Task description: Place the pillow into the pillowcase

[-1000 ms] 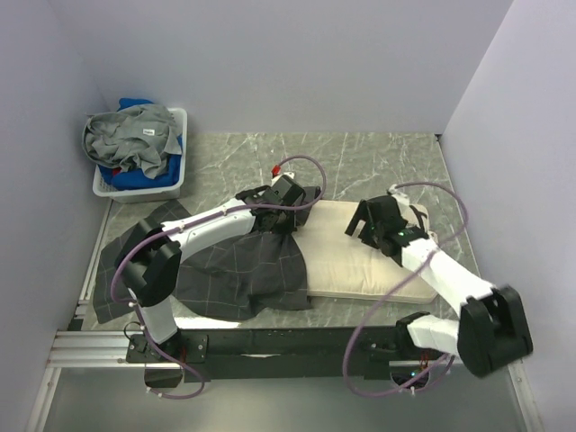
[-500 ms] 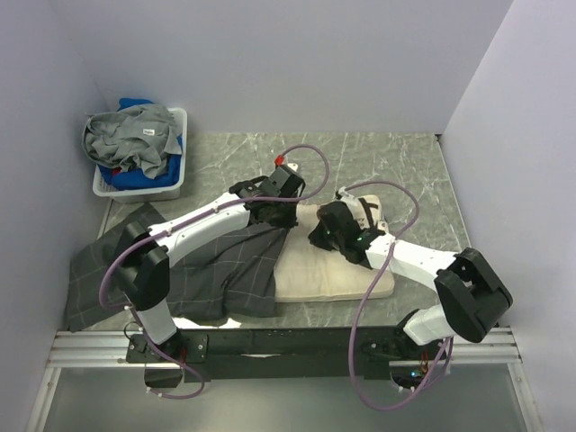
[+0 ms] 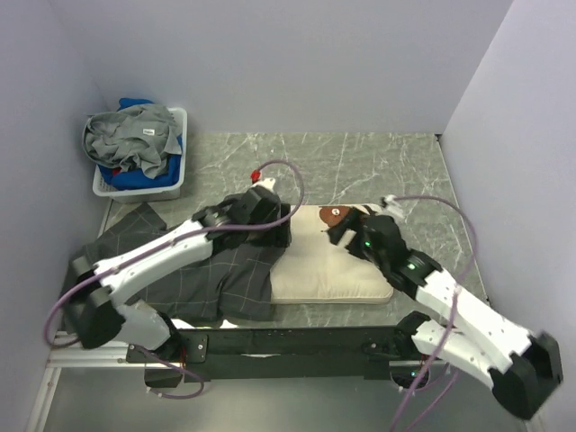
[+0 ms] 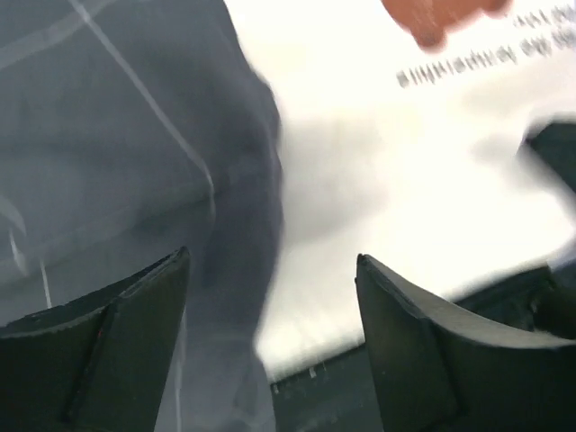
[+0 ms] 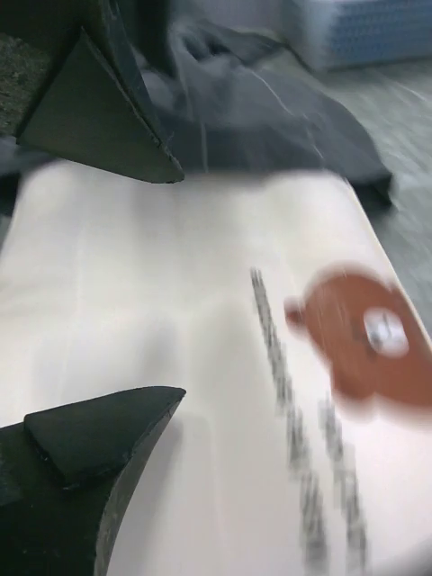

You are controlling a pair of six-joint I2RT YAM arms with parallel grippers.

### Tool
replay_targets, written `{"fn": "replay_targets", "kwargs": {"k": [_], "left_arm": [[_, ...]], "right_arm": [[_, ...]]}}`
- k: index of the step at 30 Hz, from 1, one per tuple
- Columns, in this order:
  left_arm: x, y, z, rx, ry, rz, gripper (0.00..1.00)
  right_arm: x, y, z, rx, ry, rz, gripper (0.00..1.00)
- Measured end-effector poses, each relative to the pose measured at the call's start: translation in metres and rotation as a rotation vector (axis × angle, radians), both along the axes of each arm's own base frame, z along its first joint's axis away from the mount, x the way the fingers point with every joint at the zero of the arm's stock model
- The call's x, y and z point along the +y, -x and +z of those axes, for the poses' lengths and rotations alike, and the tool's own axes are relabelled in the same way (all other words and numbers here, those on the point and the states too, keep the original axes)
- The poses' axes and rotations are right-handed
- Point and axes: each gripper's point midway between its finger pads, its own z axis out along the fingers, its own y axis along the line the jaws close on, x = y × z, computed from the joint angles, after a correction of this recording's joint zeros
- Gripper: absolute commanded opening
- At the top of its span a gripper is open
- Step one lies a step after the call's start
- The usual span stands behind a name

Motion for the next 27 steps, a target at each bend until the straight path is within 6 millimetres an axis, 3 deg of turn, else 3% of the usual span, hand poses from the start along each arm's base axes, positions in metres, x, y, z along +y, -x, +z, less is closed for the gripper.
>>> {"fn": "replay_targets", "kwargs": {"k": [2, 5, 8, 15, 20, 21, 23, 24, 27], "left_arm": [[0.004, 0.018, 0.008, -0.017, 0.025, 0.002, 0.82], [0.010, 0.053, 0.012, -0.029, 0.064, -0.003, 0.83], [0.018, 0.088, -0.003, 0.002, 0.063, 0.002, 0.86], [0.027, 0.160, -0.064, 0.106, -0.075, -0.006, 0.86], [0.030, 0.167, -0.091, 0.109, -0.167, 0.074, 0.74], [0.031, 0.165, -0.095, 0.104, -0.178, 0.092, 0.57], [0.033, 0.160, -0.098, 0.085, -0.204, 0.112, 0.35], [0.032, 0.157, -0.097, 0.077, -0.211, 0.121, 0.17], [0.015, 0.146, -0.084, 0.052, -0.198, 0.117, 0.01]], "right_arm": [[-0.027, 0.007, -0.003, -0.006, 0.004, -0.070, 1.00], [-0.067, 0.025, -0.028, 0.036, 0.022, -0.184, 1.00], [-0.093, 0.040, -0.044, 0.082, 0.050, -0.270, 1.00], [-0.106, 0.051, -0.059, 0.147, 0.069, -0.340, 1.00], [-0.098, 0.048, -0.084, 0.206, 0.067, -0.327, 0.99], [-0.095, 0.047, -0.088, 0.214, 0.062, -0.318, 0.93], [-0.090, 0.043, -0.092, 0.217, 0.047, -0.305, 0.79], [-0.088, 0.042, -0.092, 0.216, 0.040, -0.296, 0.51], [-0.077, 0.038, -0.085, 0.192, -0.005, -0.249, 0.08]]}}
